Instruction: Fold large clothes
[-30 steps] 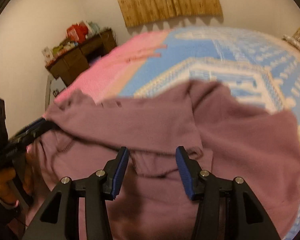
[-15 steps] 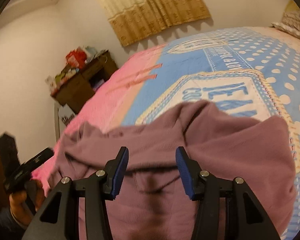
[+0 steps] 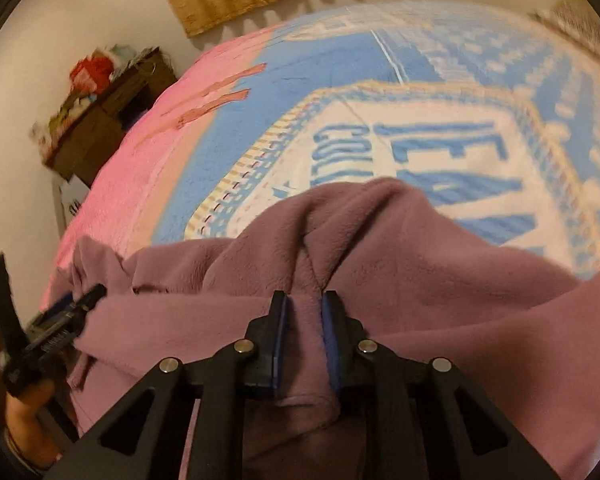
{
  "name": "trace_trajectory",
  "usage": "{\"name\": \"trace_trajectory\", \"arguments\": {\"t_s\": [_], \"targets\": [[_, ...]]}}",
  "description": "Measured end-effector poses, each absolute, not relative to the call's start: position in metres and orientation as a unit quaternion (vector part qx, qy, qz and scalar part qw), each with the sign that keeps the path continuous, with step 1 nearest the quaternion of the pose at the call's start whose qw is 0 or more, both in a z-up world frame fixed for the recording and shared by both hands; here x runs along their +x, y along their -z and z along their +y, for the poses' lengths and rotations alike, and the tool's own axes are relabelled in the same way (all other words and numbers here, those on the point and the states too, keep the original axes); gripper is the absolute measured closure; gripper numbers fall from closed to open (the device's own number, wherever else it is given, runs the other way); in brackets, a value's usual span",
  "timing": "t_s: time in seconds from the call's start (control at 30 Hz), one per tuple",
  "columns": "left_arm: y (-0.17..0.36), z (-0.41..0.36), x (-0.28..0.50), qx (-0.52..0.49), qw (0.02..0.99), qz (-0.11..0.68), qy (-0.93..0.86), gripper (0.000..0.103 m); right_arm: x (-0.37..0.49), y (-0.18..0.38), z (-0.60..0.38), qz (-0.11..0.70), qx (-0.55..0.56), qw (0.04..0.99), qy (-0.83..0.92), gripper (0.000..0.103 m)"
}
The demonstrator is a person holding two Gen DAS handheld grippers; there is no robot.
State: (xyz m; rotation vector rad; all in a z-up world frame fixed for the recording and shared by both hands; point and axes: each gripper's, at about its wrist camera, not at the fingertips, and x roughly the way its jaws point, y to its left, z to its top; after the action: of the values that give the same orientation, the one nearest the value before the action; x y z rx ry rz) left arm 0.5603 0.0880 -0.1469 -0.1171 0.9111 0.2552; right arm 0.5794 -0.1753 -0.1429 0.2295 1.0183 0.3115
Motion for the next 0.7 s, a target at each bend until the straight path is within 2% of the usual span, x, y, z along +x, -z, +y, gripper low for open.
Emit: {"name": "trace_trajectory", "arguments": {"t_s": [0.13, 0.2, 0.27, 0.3, 0.43, 0.57, 0.7], "targets": [[0.132, 0.086, 0.545, -0.059, 0.897, 0.422, -0.112, 0.0, 0.568, 0.13, -0.172, 0.468, 0.089, 0.867, -0.147, 0.082], [0.117, 0.086, 0.522, -0.072, 0.912, 0.391, -0.098, 0.0, 0.547, 0.111, -0.169, 0.435, 0.067, 0.885, -0.152, 0.08], [0.106, 0.087, 0.497, -0.087, 0.926, 0.355, -0.093, 0.0, 0.524, 0.098, -0.165, 0.404, 0.065, 0.895, -0.178, 0.072], [0.104, 0.085, 0.488, -0.092, 0.932, 0.341, -0.081, 0.0, 0.515, 0.096, -0.163, 0.397, 0.063, 0.895, -0.192, 0.072], [0.142, 0.067, 0.508, -0.05, 0.908, 0.412, -0.053, 0.0, 0.513, 0.131, -0.145, 0.437, 0.011, 0.879, -0.188, 0.071], [0.123, 0.084, 0.493, -0.109, 0.912, 0.394, -0.045, 0.0, 0.5, 0.114, -0.153, 0.426, 0.039, 0.885, -0.186, 0.071], [0.085, 0.077, 0.452, -0.081, 0.931, 0.353, -0.035, 0.0, 0.463, 0.089, -0.158, 0.413, 0.018, 0.89, -0.194, 0.065]]}}
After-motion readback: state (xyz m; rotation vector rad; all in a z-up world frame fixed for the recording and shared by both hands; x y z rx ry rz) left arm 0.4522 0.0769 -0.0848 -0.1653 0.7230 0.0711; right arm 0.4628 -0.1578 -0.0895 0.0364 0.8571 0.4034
